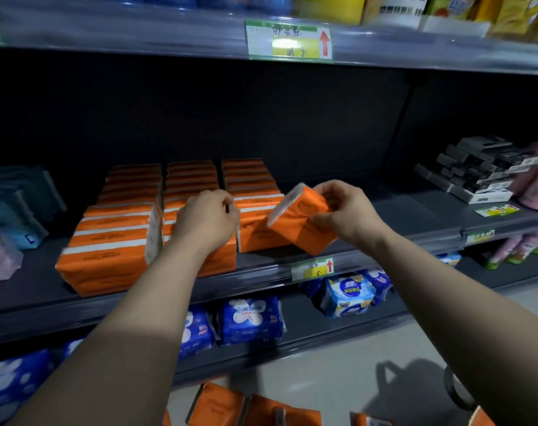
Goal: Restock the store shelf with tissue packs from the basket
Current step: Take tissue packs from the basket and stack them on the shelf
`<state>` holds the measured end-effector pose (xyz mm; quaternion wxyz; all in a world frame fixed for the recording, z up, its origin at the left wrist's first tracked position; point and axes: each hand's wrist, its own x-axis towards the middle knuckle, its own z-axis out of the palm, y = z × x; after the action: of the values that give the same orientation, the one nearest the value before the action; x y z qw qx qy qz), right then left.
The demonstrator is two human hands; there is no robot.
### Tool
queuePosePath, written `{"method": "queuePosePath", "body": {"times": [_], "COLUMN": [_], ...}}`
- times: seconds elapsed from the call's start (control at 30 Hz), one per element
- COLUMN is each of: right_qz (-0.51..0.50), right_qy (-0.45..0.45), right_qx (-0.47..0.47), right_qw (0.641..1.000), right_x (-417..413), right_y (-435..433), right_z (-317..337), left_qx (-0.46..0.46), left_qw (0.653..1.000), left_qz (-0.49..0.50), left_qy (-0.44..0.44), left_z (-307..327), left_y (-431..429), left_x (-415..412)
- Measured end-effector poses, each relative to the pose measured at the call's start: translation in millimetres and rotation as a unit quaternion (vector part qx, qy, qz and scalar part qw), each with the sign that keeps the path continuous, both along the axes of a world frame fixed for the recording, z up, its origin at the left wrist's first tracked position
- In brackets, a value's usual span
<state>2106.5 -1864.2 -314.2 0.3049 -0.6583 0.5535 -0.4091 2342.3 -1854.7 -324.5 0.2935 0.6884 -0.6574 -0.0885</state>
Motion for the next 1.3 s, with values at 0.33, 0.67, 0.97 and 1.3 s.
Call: {"method": "queuePosePath", "body": {"times": [0.33, 0.67, 0.97, 1.3], "right_qz": [0.099, 0.048, 0.066, -0.042], "right_qy": [0.28, 0.354, 0.338, 0.374], "right_qx": [-0.095, -0.147, -0.129, -0.13], "right_qw": [0.95, 0.922, 0.93, 0.917], "right_x": [63, 73, 46, -57], "right_y": [-21, -36, -13, 43], "right_z": [-28, -50, -36, -30], "left_qx": [0.034, 0.034, 0.025, -0.033], "left_qw": [0.992, 0.992, 0.991, 0.98], "left_qz": [0.079, 0.079, 0.05, -0.073], "left_qy": [-0.089, -0.095, -0.119, -0.183], "left_z": [-7, -9, 2, 9], "left_y": [2, -3, 7, 26], "left_x": [24, 26, 8, -93]}}
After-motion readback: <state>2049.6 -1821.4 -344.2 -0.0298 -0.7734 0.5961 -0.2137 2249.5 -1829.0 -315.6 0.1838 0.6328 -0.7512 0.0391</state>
